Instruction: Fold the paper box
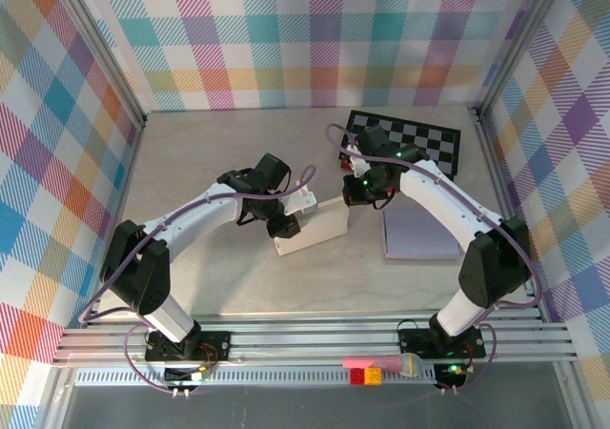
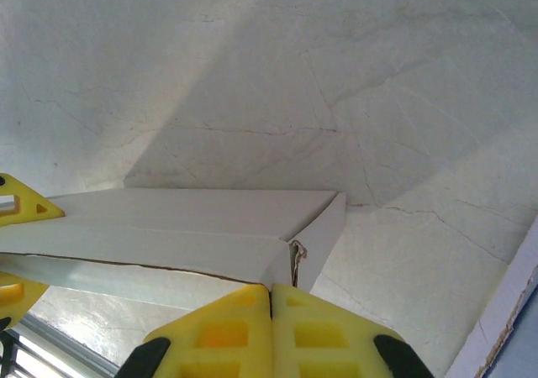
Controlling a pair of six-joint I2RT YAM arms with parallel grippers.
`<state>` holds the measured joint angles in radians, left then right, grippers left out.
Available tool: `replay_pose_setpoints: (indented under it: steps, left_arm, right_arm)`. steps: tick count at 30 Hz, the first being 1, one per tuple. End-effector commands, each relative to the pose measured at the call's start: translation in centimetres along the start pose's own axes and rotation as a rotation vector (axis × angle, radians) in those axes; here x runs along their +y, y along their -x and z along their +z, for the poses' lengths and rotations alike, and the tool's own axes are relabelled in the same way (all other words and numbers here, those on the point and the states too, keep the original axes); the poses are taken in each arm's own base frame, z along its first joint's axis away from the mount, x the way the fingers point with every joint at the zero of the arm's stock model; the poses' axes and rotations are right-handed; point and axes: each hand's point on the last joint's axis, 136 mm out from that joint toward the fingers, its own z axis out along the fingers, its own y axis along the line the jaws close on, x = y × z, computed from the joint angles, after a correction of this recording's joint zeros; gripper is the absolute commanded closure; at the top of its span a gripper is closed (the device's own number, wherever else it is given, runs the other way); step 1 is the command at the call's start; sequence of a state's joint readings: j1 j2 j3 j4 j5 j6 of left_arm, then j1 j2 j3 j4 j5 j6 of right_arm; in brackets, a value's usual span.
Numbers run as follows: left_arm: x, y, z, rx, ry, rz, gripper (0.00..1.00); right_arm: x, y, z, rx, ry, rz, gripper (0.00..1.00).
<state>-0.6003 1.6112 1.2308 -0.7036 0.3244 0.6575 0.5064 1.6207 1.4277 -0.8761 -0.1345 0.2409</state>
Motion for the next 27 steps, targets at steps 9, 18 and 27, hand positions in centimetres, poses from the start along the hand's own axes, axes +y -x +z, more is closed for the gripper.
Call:
replay_pose_setpoints:
  steps: [9,18,27]
  left_arm:
    - [0.6,0.9,-0.8,-0.025,0.013,-0.011,0.73]
    - [0.8,1.3,-1.0,-0.046,0.030,-0.036,0.63]
    - [0.9,1.4,-2.4,-0.113,0.093,-0.097,0.49]
  right_arm:
    - [-0.3,-0.5,0.1,0.036,-0.031,0.006,1.00]
    - [-1.0,-1.5,1.0,-0.012,-0.045,-0.041,1.00]
    - [-0.5,-1.3,0.5,-0.046,-0.059,-0.052,1.00]
